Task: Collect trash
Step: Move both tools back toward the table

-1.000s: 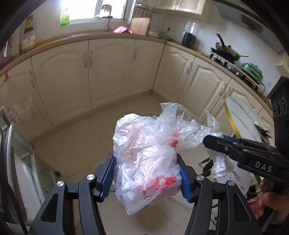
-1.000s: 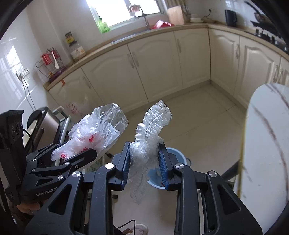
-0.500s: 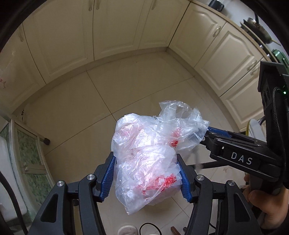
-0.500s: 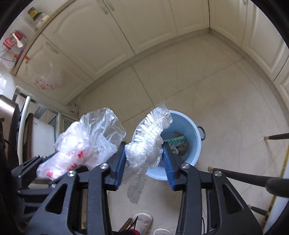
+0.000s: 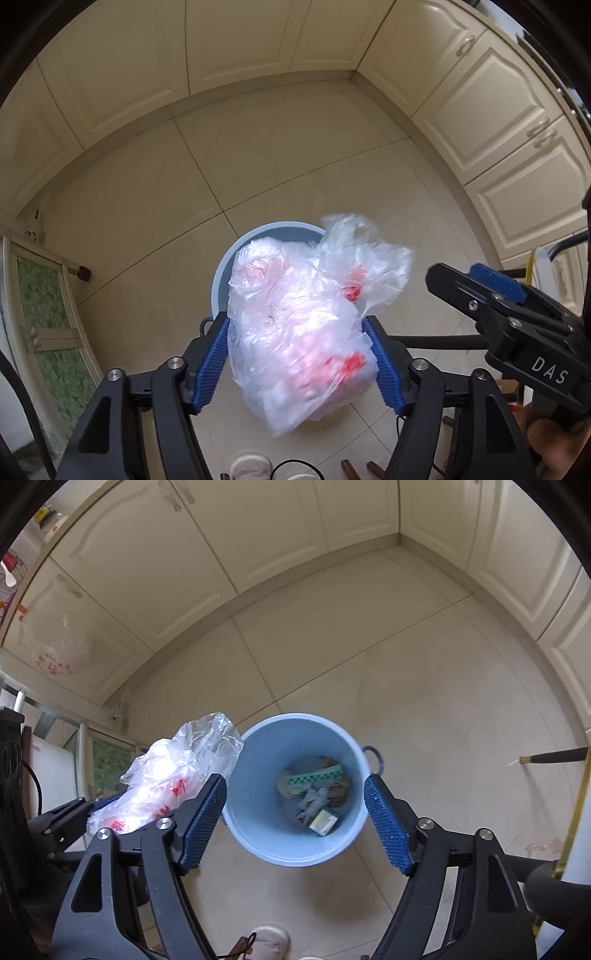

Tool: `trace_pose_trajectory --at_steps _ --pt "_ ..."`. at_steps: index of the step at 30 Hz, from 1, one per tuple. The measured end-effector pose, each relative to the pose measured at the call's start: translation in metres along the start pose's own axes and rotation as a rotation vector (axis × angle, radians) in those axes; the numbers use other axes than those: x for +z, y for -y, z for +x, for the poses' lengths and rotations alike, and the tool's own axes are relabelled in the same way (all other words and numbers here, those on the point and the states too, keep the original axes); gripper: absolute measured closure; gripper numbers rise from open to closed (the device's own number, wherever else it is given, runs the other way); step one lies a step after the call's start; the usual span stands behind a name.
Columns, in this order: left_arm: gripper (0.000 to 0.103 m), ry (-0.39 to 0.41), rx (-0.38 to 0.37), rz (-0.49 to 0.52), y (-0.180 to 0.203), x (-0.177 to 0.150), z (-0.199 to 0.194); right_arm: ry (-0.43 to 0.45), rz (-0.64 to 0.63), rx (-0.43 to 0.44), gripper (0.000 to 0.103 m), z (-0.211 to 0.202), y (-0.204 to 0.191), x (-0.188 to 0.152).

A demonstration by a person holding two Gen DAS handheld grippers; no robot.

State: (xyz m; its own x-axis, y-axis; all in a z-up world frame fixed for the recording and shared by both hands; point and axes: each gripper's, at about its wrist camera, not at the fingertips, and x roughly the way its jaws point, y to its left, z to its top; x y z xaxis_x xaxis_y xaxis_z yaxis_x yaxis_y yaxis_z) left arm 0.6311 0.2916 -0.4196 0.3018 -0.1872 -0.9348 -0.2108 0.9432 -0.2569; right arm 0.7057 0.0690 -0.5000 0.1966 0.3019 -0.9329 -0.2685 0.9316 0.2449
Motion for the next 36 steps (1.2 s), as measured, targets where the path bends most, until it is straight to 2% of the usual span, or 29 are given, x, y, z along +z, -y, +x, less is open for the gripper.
trace_pose_trajectory --at_steps 1,2,4,9,11,13,17,21,23,26,29,30,34,36 --pt "0.026 0.004 -0.003 -0.005 0.0 0.0 -0.001 0.003 0.002 -0.012 0.026 -0.002 0.0 0.0" --pt "0.025 0.008 0.002 -0.004 -0.001 -0.003 -0.004 0.01 0.004 -0.022 0.026 -0.006 0.0 0.0" --pt "0.025 0.015 0.002 0.013 0.019 0.007 -0.011 0.022 0.016 -0.014 0.026 -0.014 0.004 -0.001" --pt "0.025 0.074 0.034 0.0 0.021 0.003 -0.049 0.053 0.016 -0.002 0.026 -0.046 0.0 -0.005" --pt "0.025 0.143 0.054 0.005 0.027 -0.01 -0.079 0.069 0.005 0.003 0.026 -0.063 -0.004 -0.008" --pt "0.025 0.215 0.113 0.012 0.027 -0.032 -0.12 0.1 -0.015 0.016 0.025 -0.085 -0.013 -0.011" --pt "0.024 0.357 0.13 0.003 0.03 -0.067 -0.189 0.187 -0.055 0.044 0.019 -0.143 -0.038 -0.024" --pt "0.019 0.508 0.141 0.026 0.05 -0.122 -0.258 0.314 -0.11 0.043 0.012 -0.221 -0.065 -0.045" --pt "0.012 0.58 0.133 0.046 0.064 -0.153 -0.29 0.387 -0.133 0.046 0.01 -0.267 -0.072 -0.061" --pt "0.008 0.692 0.131 0.079 0.087 -0.201 -0.341 0.489 -0.147 0.046 0.003 -0.334 -0.076 -0.089" --pt "0.004 0.801 0.095 0.107 0.111 -0.257 -0.383 0.593 -0.137 0.038 0.001 -0.401 -0.069 -0.127" --pt "0.004 0.83 0.085 0.118 0.106 -0.277 -0.389 0.622 -0.131 0.032 0.0 -0.421 -0.068 -0.139" --pt "0.001 0.942 0.042 0.17 0.14 -0.35 -0.415 0.75 -0.09 0.052 0.0 -0.503 -0.059 -0.193" --pt "0.001 0.989 0.032 0.202 0.15 -0.387 -0.427 0.817 -0.067 0.033 0.0 -0.54 -0.053 -0.22"
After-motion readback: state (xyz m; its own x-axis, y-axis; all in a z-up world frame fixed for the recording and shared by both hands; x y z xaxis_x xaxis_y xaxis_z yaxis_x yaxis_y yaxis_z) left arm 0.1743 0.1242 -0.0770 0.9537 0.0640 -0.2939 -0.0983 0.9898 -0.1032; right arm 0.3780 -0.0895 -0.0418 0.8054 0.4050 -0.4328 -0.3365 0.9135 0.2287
